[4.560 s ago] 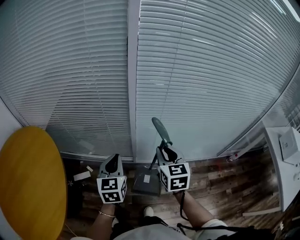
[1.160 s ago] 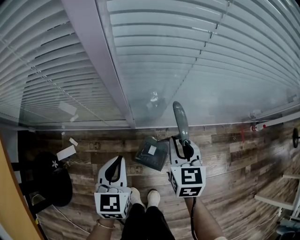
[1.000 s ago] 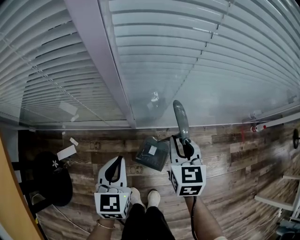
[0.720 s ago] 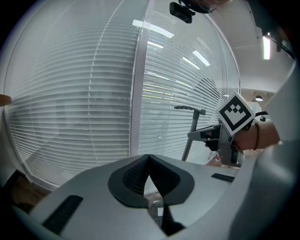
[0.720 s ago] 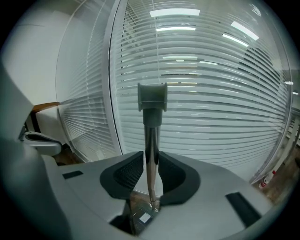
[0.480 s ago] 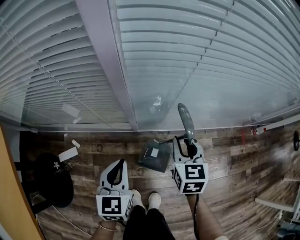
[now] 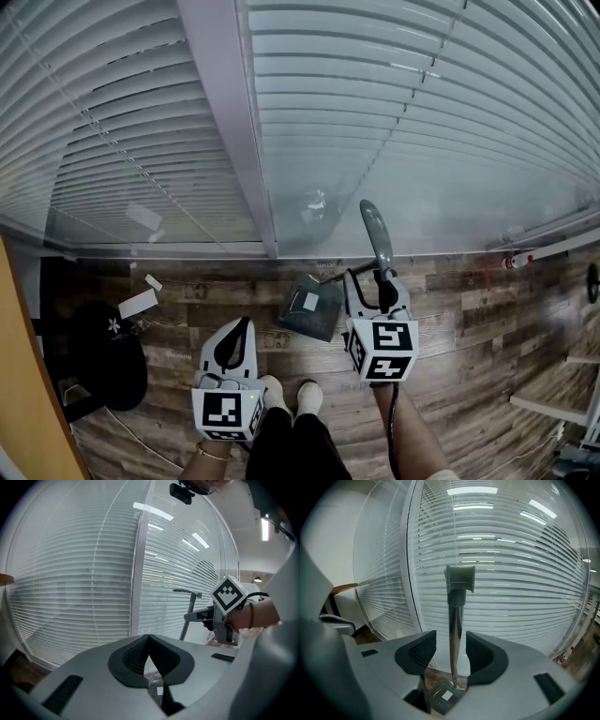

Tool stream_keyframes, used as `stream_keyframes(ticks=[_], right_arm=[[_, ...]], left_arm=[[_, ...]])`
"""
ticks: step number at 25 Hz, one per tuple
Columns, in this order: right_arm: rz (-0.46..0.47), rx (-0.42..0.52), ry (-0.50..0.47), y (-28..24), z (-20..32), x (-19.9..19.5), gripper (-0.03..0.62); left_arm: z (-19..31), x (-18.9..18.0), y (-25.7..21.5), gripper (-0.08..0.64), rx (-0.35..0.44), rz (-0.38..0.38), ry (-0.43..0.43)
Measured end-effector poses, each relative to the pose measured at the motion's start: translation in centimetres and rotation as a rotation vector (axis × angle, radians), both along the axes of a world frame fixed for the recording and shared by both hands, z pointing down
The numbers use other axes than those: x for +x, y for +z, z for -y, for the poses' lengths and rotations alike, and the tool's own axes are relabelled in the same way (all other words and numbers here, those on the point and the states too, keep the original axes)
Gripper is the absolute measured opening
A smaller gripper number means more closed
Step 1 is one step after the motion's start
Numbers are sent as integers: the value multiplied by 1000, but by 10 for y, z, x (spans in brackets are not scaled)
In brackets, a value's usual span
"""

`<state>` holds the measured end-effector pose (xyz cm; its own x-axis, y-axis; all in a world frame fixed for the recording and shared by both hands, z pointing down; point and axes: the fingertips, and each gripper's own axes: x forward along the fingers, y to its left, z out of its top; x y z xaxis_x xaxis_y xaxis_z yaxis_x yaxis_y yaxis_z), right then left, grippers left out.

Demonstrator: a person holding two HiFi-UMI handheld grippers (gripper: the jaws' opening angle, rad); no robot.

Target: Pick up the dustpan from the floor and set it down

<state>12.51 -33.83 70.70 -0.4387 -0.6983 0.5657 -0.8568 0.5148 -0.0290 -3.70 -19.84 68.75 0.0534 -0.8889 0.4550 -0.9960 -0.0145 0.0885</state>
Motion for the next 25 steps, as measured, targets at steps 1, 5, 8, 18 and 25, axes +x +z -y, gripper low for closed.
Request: stream_keyframes(ticks=[1,5,8,18,25], right_arm=[[2,-3,5,0,0,1,194],[16,-11,24,0,0,6,199],[21,-23,33,-1,-4,10,199],[33,-155,101,-16,-50,49,201],[108,-135,164,-98,-64,59,182]], left_arm=[[-1,0,0,18,-1,0,0],[-6,0,1,18,-4,0,-6],[-9,-1,-4,18,2,9,-8],[-19,-3,-70,18,6,51,-35],[-13,9,-174,18,101,50,-61]])
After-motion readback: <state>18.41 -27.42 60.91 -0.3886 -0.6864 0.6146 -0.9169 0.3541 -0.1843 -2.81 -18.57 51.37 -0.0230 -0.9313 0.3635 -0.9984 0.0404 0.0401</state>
